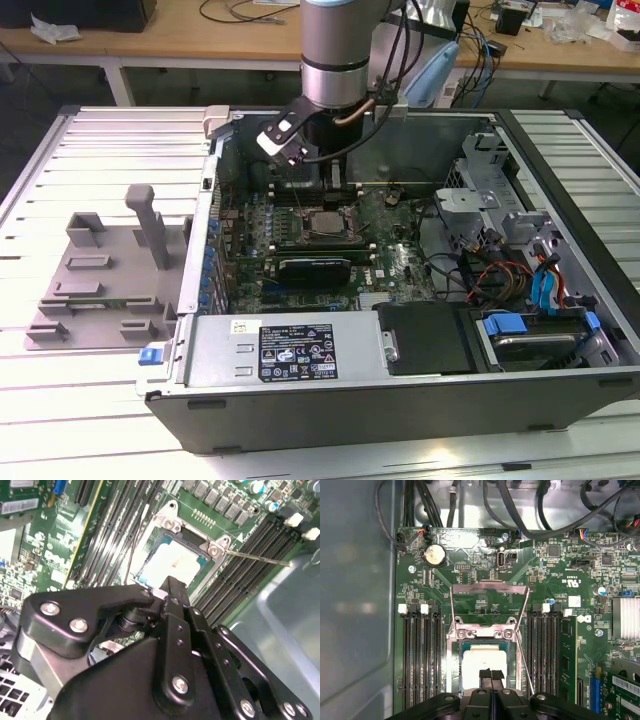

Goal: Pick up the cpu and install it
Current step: 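Place the cpu into insertion slot, then close the cpu cover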

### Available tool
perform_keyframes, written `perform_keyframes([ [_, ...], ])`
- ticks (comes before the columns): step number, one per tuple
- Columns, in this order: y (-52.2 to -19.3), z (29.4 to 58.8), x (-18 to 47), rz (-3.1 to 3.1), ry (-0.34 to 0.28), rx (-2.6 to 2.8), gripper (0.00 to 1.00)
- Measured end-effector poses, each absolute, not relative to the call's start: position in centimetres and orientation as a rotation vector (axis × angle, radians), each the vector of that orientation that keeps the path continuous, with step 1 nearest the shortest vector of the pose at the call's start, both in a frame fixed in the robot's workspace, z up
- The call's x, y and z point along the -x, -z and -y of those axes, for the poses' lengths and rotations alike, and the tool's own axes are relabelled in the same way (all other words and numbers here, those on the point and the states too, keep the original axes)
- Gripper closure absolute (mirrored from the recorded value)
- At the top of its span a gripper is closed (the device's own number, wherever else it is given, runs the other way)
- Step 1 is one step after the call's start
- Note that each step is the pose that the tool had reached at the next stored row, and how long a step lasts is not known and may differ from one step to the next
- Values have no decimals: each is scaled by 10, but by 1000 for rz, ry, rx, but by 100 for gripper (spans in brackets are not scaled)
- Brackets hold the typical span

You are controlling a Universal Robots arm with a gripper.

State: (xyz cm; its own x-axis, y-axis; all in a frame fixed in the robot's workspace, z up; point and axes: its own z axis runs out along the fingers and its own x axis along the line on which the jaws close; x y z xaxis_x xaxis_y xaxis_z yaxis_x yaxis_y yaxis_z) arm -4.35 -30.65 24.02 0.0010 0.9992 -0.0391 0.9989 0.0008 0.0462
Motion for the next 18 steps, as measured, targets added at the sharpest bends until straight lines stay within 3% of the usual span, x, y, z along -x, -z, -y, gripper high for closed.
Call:
perform_keyframes([
  [14, -263, 307, 43, -2179, -9, -2180, 89],
  [18, -263, 307, 43, -2191, 16, -2190, 89],
])
